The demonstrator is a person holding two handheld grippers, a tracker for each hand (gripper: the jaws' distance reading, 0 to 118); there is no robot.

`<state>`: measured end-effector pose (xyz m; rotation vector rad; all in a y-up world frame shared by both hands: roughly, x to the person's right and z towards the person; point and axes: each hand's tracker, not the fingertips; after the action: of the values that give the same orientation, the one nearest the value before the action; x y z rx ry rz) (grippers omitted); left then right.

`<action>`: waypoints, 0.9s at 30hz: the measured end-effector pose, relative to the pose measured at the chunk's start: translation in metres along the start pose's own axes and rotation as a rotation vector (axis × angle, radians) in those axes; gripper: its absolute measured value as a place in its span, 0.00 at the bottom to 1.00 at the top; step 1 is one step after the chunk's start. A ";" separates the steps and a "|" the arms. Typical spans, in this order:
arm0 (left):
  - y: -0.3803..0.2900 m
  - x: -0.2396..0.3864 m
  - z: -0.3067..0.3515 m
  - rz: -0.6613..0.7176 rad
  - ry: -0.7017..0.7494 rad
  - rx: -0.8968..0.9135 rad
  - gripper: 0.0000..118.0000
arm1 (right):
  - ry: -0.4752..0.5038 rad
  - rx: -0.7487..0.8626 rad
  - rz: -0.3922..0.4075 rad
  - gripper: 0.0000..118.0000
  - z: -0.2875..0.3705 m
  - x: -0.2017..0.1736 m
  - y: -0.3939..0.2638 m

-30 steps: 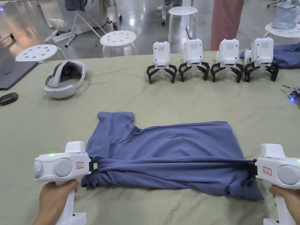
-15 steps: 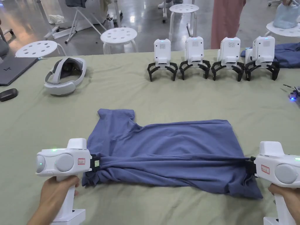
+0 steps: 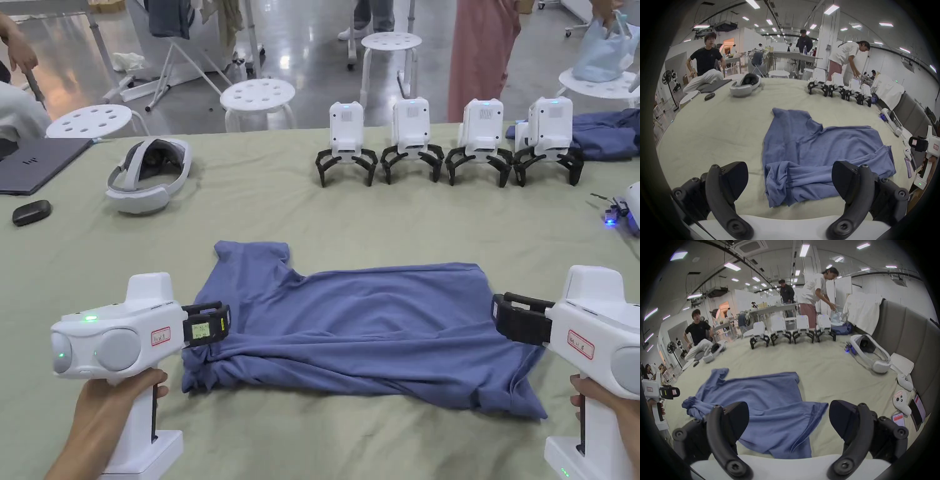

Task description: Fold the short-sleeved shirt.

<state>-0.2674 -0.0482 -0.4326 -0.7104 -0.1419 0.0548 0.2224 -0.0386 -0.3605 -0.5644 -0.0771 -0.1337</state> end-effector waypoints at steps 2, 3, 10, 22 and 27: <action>-0.003 0.003 0.013 -0.009 0.013 0.039 0.92 | -0.004 0.045 0.004 0.89 0.016 -0.005 -0.001; -0.005 0.006 0.019 -0.015 0.025 0.066 0.91 | -0.017 0.070 0.001 0.89 0.023 -0.007 -0.002; -0.033 0.023 0.063 -0.051 0.049 0.241 0.68 | -0.034 0.216 0.010 0.69 0.071 -0.021 -0.020; -0.076 0.038 0.084 -0.088 0.058 0.297 0.00 | -0.110 0.333 0.138 0.04 0.112 -0.046 -0.053; -0.083 0.038 0.089 -0.080 0.067 0.303 0.00 | -0.113 0.341 0.117 0.04 0.117 -0.046 -0.058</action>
<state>-0.2428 -0.0496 -0.3072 -0.4029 -0.0953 -0.0241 0.1638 -0.0191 -0.2362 -0.2350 -0.1728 0.0266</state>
